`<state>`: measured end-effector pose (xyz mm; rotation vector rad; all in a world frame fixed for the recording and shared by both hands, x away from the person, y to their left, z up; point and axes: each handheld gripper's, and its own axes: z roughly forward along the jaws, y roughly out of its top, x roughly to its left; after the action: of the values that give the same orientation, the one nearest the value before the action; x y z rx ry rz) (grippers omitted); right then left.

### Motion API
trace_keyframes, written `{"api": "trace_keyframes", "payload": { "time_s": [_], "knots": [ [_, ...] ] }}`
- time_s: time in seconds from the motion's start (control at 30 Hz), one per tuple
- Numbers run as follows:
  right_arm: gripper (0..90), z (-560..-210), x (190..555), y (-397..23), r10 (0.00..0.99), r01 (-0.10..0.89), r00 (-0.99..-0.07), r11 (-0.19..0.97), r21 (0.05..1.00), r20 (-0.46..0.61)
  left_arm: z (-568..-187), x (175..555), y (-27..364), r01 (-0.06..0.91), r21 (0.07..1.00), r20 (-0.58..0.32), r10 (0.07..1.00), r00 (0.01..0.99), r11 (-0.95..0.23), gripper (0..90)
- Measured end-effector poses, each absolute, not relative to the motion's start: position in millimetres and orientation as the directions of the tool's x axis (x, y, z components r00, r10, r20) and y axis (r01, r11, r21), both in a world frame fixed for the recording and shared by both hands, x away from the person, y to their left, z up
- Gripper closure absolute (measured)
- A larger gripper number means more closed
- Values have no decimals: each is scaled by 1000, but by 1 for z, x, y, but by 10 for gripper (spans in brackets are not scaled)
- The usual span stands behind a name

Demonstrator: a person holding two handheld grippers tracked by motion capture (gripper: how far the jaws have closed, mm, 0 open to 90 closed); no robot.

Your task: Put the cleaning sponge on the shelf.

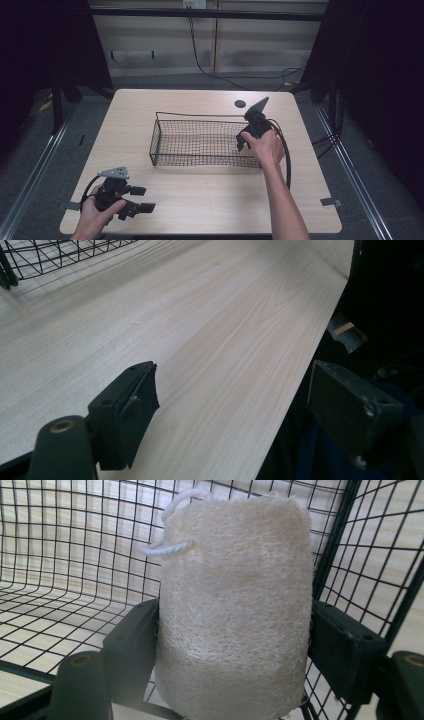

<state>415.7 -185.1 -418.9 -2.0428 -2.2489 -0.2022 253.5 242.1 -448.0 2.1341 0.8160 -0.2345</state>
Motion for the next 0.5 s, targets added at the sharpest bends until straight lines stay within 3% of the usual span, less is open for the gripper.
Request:
{"api": "trace_keyframes", "payload": {
  "time_s": [0.5],
  "knots": [
    [253, -432, 415, -184, 989, 998, -68, 67, 7, 128, -448, 254, 243, 626, 635, -425, 471, 773, -453, 197]
  ]
}}
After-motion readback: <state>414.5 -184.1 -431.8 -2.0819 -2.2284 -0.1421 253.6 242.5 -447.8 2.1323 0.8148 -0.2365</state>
